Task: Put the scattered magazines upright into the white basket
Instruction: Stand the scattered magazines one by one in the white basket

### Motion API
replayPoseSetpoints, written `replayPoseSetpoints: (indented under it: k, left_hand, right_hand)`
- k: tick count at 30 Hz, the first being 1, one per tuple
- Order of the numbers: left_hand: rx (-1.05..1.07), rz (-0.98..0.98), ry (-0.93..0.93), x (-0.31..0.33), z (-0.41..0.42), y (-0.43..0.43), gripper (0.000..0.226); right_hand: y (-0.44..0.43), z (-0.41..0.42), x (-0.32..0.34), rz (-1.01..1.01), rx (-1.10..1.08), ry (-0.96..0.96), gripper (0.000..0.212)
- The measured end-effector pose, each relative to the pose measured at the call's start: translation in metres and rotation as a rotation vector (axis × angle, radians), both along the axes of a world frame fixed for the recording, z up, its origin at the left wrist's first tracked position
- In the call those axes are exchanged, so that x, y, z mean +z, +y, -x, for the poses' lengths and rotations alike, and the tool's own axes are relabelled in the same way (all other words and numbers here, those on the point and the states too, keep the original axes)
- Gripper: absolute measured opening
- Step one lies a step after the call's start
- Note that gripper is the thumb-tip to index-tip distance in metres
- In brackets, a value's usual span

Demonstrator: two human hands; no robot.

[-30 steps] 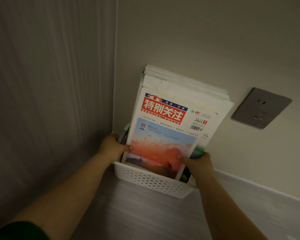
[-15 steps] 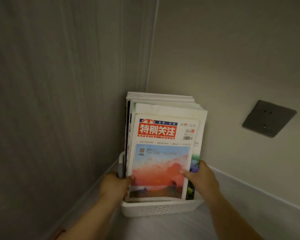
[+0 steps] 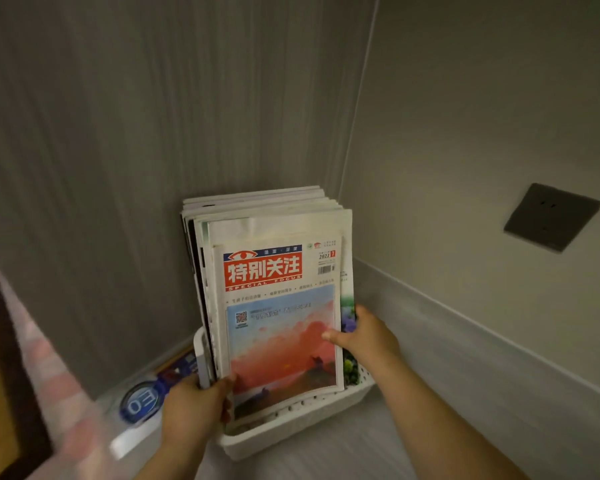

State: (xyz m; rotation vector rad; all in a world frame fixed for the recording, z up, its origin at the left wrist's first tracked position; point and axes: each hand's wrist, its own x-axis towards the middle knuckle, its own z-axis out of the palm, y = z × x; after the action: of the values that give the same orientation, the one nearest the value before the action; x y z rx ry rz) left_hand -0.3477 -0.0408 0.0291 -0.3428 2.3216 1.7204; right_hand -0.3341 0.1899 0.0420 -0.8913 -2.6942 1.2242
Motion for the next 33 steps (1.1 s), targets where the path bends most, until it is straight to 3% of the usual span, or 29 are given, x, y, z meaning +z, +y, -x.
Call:
replayPoseSetpoints:
  k: [5, 12, 14, 17, 18, 20, 23, 26, 29, 33]
  left_hand:
    - [0.060, -0.032, -0.006, -0.005, -0.008, -0.037, 0.028]
    - [-0.101, 0.021, -0.045, -0.014, 0.008, -0.058, 0.014]
    - [-0.177, 0.067, -0.042, -0.015, 0.017, -0.065, 0.031]
    - [-0.219, 0.112, 0.109, -0.010, 0.029, -0.068, 0.090]
    - [-0.240, 0.142, 0.156, -0.007, 0.031, -0.069, 0.109]
    - [-0.313, 0.087, 0.236, 0.000, 0.035, -0.068, 0.124]
    - [-0.409, -0.159, 0.307, 0.012, 0.047, -0.068, 0.114]
    - [-0.474, -0.271, 0.327, 0.027, 0.065, -0.067, 0.104]
    - [-0.501, -0.298, 0.331, 0.033, 0.074, -0.064, 0.096]
    - [-0.486, -0.305, 0.372, 0.030, 0.075, -0.064, 0.087]
  right_hand:
    - [-0.032, 0.006, -0.002, -0.103, 0.091, -0.025, 0.052]
    - [-0.046, 0.009, 0.000, -0.244, 0.061, -0.072, 0.052]
    - [-0.049, 0.007, 0.000, -0.415, 0.036, -0.087, 0.060]
    - [-0.061, 0.001, -0.003, -0.584, -0.106, -0.108, 0.092]
    - [-0.069, -0.003, -0.005, -0.540, -0.189, -0.091, 0.097]
    - [-0.092, -0.012, -0.007, -0.342, -0.400, -0.005, 0.099]
    - [-0.137, -0.020, -0.012, 0.104, -0.690, 0.217, 0.095]
    - [-0.174, -0.021, -0.026, 0.446, -0.837, 0.569, 0.071]
    - [-0.183, -0.021, -0.029, 0.468, -0.821, 0.601, 0.049]
    - [-0.182, -0.022, -0.024, 0.493, -0.766, 0.561, 0.049]
